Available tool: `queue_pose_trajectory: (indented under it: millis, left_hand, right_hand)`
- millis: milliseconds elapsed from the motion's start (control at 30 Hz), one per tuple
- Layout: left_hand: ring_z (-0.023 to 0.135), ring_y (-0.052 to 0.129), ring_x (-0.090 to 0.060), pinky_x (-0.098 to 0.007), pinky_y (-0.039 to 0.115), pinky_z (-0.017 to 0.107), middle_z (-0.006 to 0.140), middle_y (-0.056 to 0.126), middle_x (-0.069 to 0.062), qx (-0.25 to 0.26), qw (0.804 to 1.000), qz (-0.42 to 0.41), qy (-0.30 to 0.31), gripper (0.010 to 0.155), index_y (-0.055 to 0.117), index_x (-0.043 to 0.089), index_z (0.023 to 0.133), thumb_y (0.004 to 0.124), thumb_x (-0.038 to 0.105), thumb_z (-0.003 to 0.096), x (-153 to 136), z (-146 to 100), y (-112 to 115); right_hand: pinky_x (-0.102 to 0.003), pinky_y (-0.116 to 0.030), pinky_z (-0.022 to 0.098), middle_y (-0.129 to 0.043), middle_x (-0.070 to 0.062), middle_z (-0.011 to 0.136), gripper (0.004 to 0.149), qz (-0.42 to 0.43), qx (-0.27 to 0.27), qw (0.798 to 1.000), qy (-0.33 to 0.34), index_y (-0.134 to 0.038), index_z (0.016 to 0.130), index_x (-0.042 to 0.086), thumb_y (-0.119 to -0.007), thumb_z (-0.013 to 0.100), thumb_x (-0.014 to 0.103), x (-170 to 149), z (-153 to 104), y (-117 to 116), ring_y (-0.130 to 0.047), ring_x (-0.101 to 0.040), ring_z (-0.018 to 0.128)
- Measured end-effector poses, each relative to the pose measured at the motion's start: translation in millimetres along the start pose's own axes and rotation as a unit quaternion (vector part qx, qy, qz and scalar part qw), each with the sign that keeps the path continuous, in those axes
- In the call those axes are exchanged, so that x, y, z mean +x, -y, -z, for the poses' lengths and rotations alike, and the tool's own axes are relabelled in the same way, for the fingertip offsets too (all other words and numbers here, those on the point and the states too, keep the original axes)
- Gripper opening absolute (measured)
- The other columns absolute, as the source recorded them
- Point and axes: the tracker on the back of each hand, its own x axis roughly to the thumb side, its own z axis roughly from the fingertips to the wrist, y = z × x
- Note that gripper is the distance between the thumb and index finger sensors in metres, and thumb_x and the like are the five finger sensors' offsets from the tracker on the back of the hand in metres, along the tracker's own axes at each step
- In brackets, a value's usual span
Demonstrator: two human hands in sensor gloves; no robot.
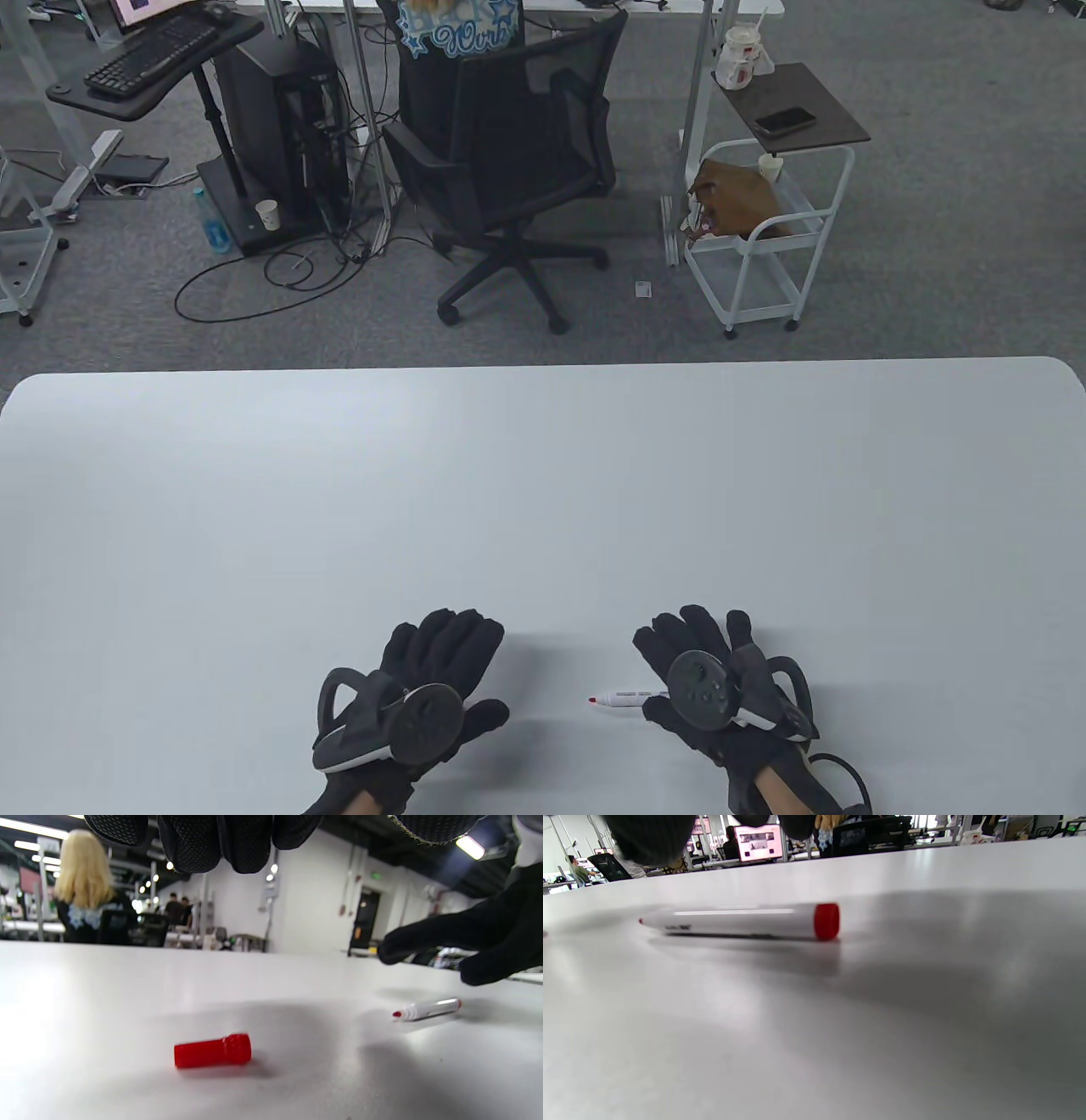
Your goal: Remove marker cap from marker with left hand
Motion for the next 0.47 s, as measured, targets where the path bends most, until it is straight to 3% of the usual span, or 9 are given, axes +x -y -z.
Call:
queue_pose_trajectory:
  millis: [200, 467]
  left_hand:
    - [0.117, 0.053, -0.044, -0.066, 0.045, 0.078, 0.126, 0.045, -0.009, 0.017, 1.000, 0.013, 0.021, 0.082, 0.031, 0.028, 0.120, 0.051, 0.070, 0.0524, 8.6, -1.4, -2.7]
    - [0.116, 0.054, -0.044, -0.066, 0.046, 0.078, 0.126, 0.046, -0.010, -0.003, 1.000, 0.020, 0.019, 0.081, 0.032, 0.028, 0.120, 0.051, 0.070, 0.0527, 10.2, 1.1, 2.0]
  right_hand:
    - [-0.068, -0.020, 0.074, -0.043, -0.007, 0.118, 0.075, -0.004, 0.003, 1.000, -0.002, -0.040, 0.110, 0.034, -0.071, 0.044, 0.054, 0.2, 0.1, -0.1, -0.034, -0.040, 0.112]
    - [-0.068, -0.021, 0.074, -0.044, -0.007, 0.118, 0.075, 0.001, 0.007, 1.000, -0.001, -0.041, 0.110, 0.034, -0.071, 0.044, 0.054, 0.6, 1.3, -2.5, -0.035, -0.040, 0.112]
